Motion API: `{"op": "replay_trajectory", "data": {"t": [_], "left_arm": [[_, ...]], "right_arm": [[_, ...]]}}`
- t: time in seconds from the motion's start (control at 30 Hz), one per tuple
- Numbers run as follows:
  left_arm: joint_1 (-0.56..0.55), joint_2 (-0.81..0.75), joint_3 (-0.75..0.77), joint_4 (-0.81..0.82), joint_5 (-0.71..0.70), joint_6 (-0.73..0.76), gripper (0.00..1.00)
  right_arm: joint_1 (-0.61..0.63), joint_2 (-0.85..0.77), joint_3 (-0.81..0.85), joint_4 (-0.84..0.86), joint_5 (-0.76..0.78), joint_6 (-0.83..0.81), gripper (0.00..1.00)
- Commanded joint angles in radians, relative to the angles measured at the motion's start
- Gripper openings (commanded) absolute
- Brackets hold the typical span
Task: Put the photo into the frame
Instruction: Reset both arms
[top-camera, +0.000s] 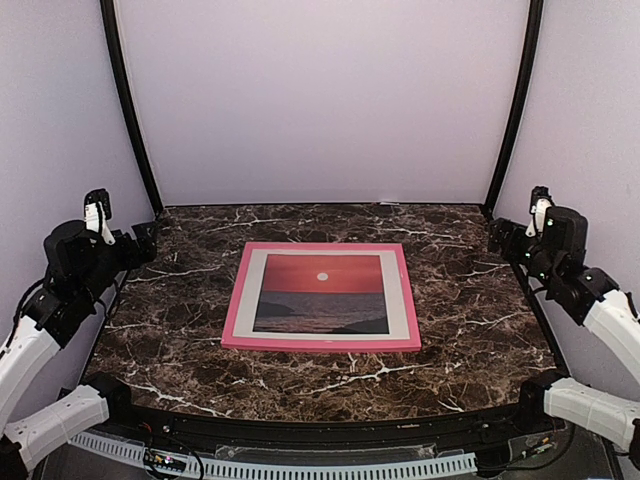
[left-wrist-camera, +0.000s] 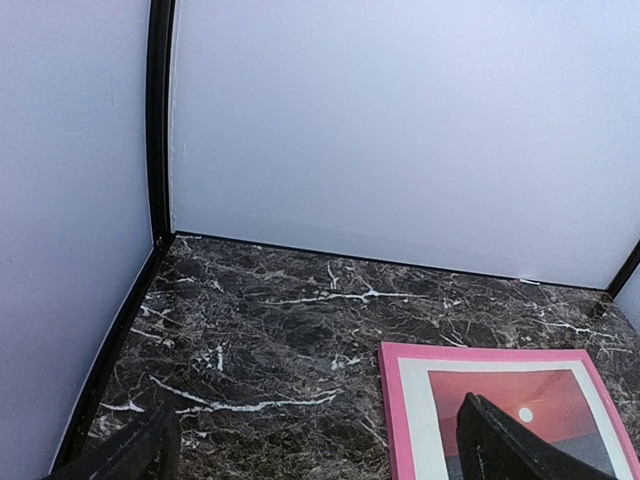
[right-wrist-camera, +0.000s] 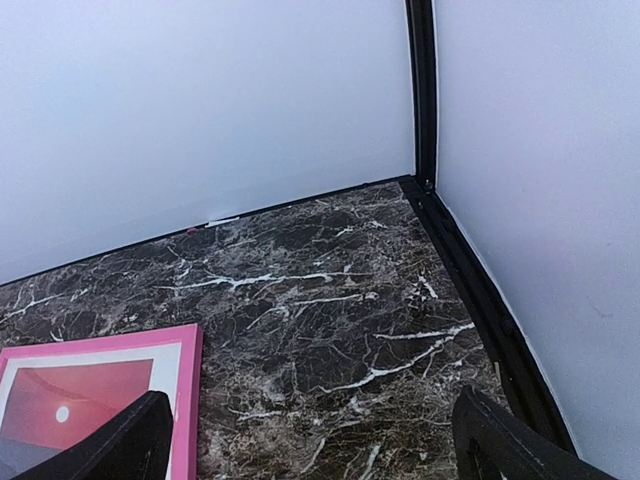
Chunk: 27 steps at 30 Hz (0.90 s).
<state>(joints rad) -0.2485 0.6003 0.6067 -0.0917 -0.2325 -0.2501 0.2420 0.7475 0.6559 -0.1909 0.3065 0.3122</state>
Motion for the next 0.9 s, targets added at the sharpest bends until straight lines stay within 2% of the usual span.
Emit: {"op": "replay_trajectory", "data": {"t": [0.0,0.87], "left_arm": [[0.006,-0.02,-0.011,-0.025,0.028,0.044,0.99],[0.006,0.011,-0.001,-0.05,0.017,0.063,0.99]], "right_arm": [[0.004,-0.004,-0.008,-0.013,-0.009,-0.008,0.99],[0.004,-0.021,-0.027,0.028,0.032,-0.001,0.99]]}}
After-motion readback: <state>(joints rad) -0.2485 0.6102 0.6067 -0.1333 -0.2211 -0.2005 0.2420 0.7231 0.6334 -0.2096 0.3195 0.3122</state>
